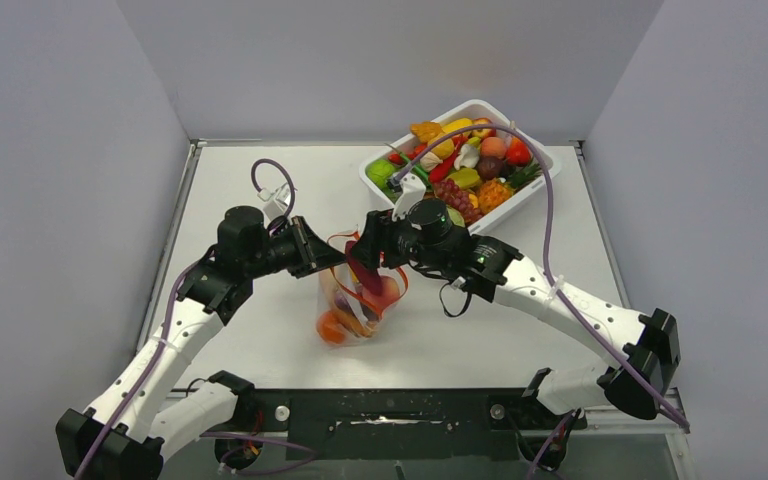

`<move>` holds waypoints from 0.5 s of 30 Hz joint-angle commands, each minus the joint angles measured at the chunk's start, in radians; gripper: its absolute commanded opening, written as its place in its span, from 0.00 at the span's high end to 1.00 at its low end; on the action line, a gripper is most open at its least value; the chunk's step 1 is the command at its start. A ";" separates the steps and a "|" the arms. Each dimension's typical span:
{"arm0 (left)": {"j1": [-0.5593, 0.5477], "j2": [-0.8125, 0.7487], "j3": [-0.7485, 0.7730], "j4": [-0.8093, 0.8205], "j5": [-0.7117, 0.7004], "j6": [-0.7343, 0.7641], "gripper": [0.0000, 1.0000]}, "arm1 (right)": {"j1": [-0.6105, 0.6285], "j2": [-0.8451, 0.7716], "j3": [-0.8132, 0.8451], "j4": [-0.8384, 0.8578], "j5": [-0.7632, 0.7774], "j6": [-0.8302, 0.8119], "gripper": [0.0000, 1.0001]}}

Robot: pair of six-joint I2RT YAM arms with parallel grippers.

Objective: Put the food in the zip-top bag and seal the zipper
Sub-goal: Place the fake vegetable in the zipper food storage bag.

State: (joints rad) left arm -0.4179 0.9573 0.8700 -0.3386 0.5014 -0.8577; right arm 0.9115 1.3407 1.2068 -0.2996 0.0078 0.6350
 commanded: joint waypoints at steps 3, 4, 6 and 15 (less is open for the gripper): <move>-0.004 -0.030 0.031 0.108 0.031 -0.009 1.00 | 0.009 -0.016 0.061 0.007 0.000 -0.001 0.36; -0.004 -0.031 0.031 0.108 0.031 -0.009 1.00 | 0.009 -0.024 0.062 0.000 0.004 -0.004 0.35; -0.004 -0.030 0.032 0.107 0.031 -0.009 1.00 | 0.006 -0.043 0.066 -0.017 0.016 -0.018 0.34; -0.004 -0.032 0.032 0.109 0.026 -0.011 1.00 | -0.005 -0.101 0.061 -0.105 0.004 -0.146 0.34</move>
State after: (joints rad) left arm -0.4179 0.9558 0.8700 -0.3386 0.5026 -0.8608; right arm 0.9104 1.2961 1.2232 -0.3836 0.0074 0.5648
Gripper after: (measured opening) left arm 0.008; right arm 0.669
